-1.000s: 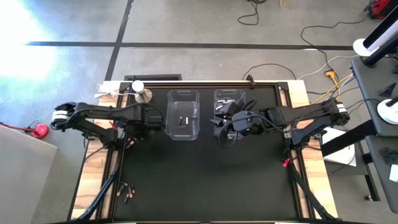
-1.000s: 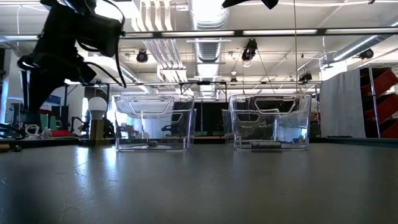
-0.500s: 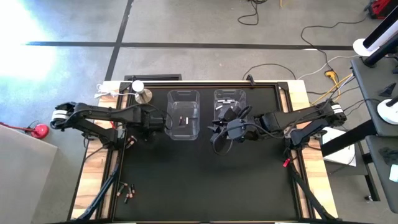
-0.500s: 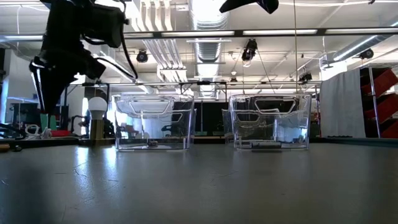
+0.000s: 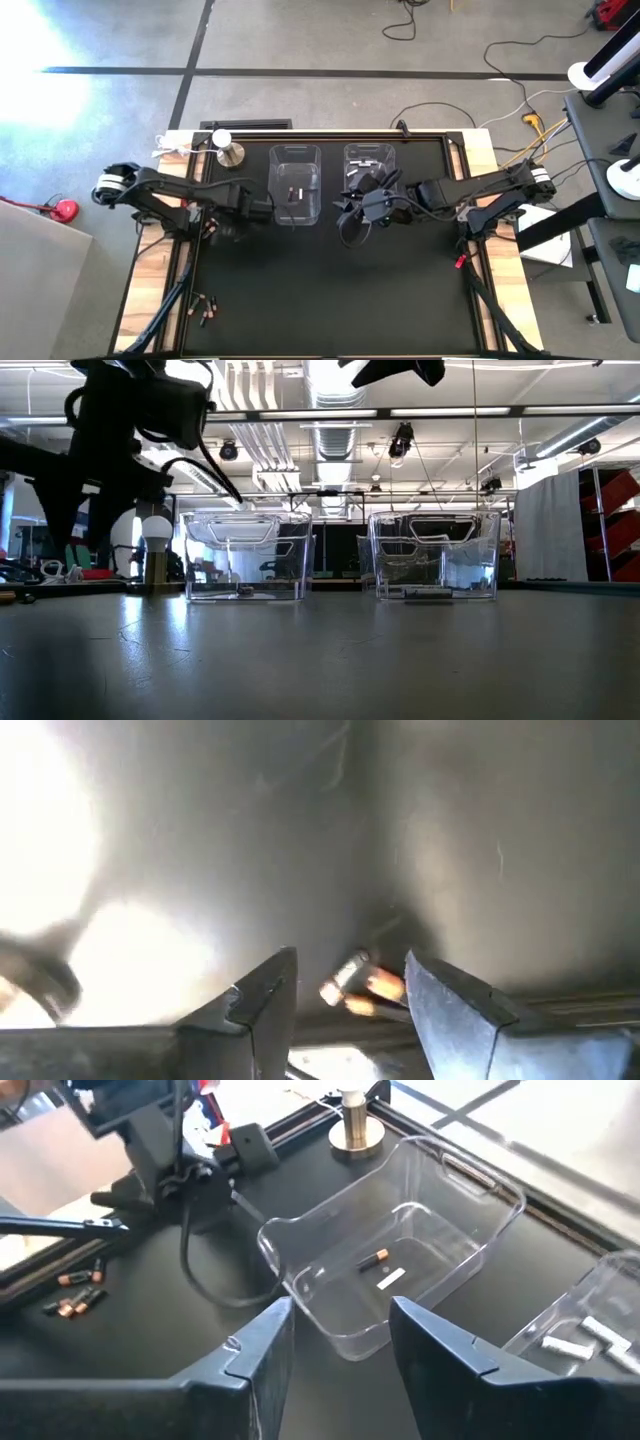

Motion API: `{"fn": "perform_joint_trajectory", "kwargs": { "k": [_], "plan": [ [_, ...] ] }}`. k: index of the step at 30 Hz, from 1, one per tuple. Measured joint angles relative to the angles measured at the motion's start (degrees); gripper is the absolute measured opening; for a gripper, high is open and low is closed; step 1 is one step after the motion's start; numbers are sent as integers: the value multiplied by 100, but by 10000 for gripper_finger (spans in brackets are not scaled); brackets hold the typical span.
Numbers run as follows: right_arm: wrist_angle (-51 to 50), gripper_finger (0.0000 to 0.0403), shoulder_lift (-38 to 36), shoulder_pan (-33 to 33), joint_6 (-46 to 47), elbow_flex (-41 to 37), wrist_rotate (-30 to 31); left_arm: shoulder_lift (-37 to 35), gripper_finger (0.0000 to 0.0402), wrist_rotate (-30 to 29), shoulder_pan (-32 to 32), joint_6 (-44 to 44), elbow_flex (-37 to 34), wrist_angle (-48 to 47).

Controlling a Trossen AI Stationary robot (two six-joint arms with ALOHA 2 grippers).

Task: Sort batteries
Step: Put the black battery into the left transparent bin

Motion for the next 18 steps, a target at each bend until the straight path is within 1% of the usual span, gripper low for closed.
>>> {"fn": "perform_joint_trajectory", "kwargs": {
  "k": [3,6,11,15,18],
  "plan": [
    [-2,154,-2,60,209,0,-9,-10,166,-5,-53,722,-195,132],
    [-26,151,-2,121,348,0,-20,-25,166,-29,17,1038,-566,256],
    [-22,155,9,143,443,0,-15,-30,166,-27,82,1161,-1237,733],
    [-18,161,9,141,456,0,-13,-48,166,-307,97,1307,-1440,886],
    [-6,164,-2,143,457,0,-11,-125,166,-329,99,1445,-1550,916]
  ]
}}
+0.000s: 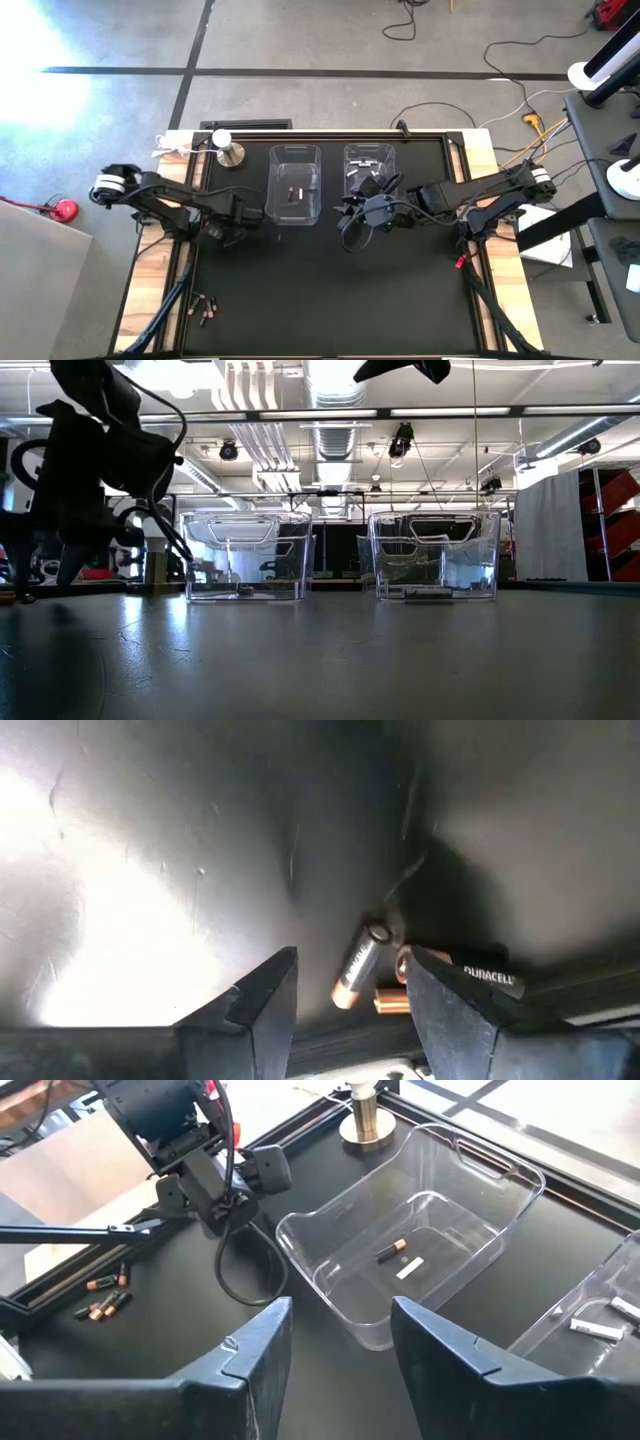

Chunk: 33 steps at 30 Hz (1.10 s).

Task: Sort batteries
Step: Put the black battery into the left transparent bin

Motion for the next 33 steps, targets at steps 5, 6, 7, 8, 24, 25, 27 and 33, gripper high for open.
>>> {"fn": "perform_joint_trajectory", "kwargs": {
  "k": [5,6,7,8,24,25,27,33],
  "plan": [
    [17,160,2,0,105,0,0,-31,162,3,92,288,-129,272],
    [17,158,2,0,140,0,0,-31,159,3,119,332,-167,372],
    [15,157,2,0,176,0,0,-27,156,3,154,387,-202,436],
    [15,156,2,0,198,0,0,-27,154,3,191,432,-235,479],
    [13,164,2,0,281,0,-137,-55,74,113,666,795,-400,770],
    [13,163,2,0,283,0,-139,-51,56,96,669,807,-398,781],
    [13,160,2,0,300,0,-145,-51,22,69,675,882,-396,797],
    [-163,149,-114,13,128,3,-623,-62,4,-180,658,766,-215,641]
  ]
}}
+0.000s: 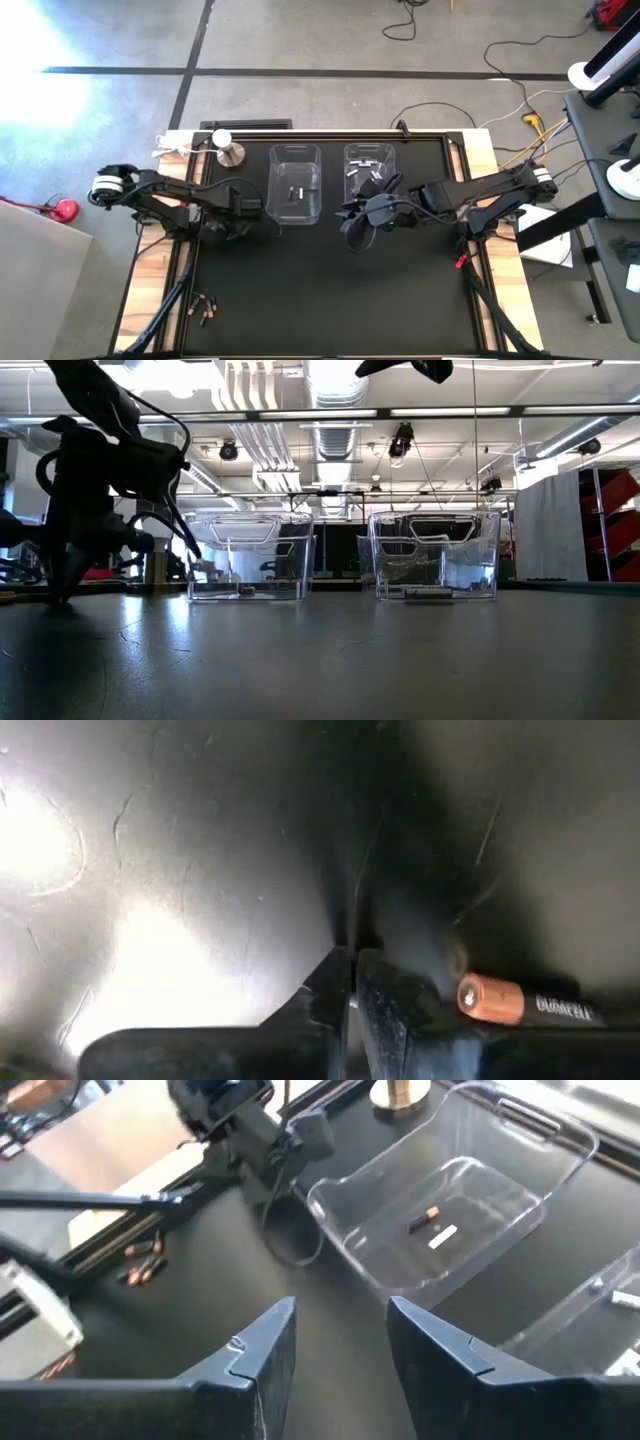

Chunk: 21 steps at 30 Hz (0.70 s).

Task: Sort batteries
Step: Put the black battery into the left transparent bin

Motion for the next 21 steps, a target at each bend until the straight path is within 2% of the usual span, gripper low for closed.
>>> {"fn": "perform_joint_trajectory", "kwargs": {
  "k": [5,8,11,15,18,21],
  "plan": [
    [-614,140,-226,0,133,302,-70,-219,0,-156,3,-209,739,-291],
    [-823,134,-297,0,120,476,-68,-306,0,-149,-13,-363,1366,-1021],
    [-840,130,-364,0,53,598,-70,-404,0,54,-47,-431,2177,-1801],
    [-848,127,-393,-2,21,681,-60,-650,0,341,3,-560,3071,-2142],
    [-857,131,-370,-2,0,681,-14,-830,0,404,212,-1051,3245,-2173],
    [-860,137,-365,-4,-17,678,-7,-911,0,421,683,-1606,3051,-2231]
  ]
}}
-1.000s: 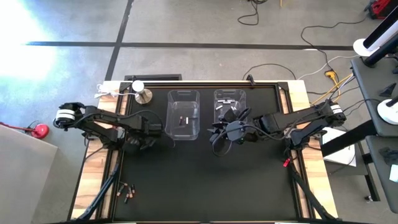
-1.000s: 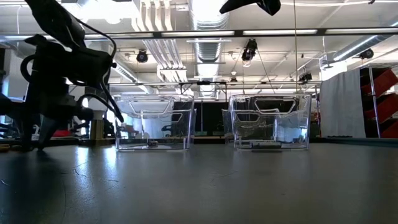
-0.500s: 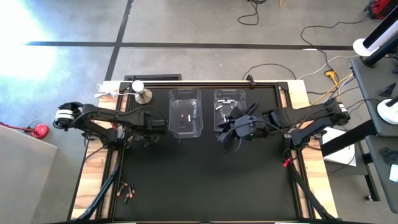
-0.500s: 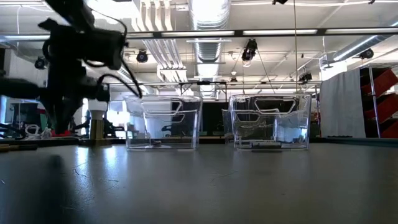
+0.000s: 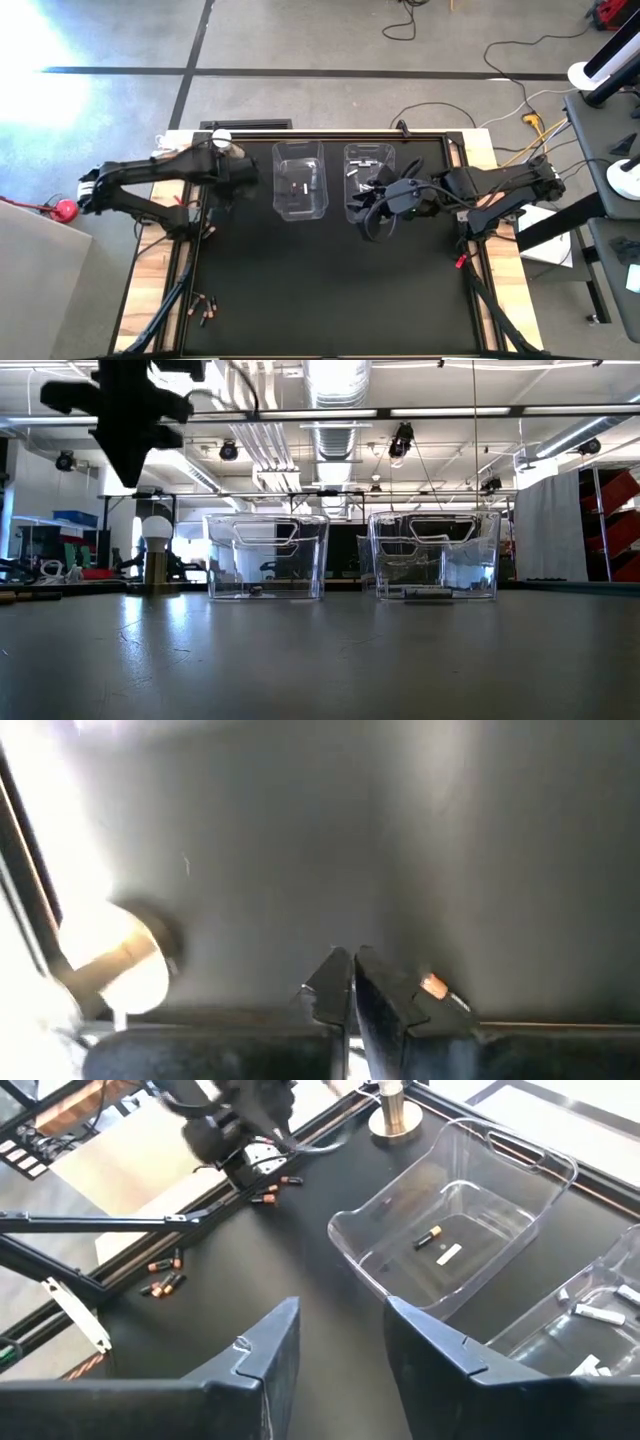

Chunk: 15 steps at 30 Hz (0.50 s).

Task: Sort batteries
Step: Put the black battery into the left transparent bin

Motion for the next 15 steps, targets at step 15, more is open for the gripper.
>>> {"fn": "perform_joint_trajectory", "kwargs": {
  "k": [15],
  "plan": [
    [-1,154,44,0,-114,-10,147,848,53,228,1606,-358,-1947,110]
  ]
}}
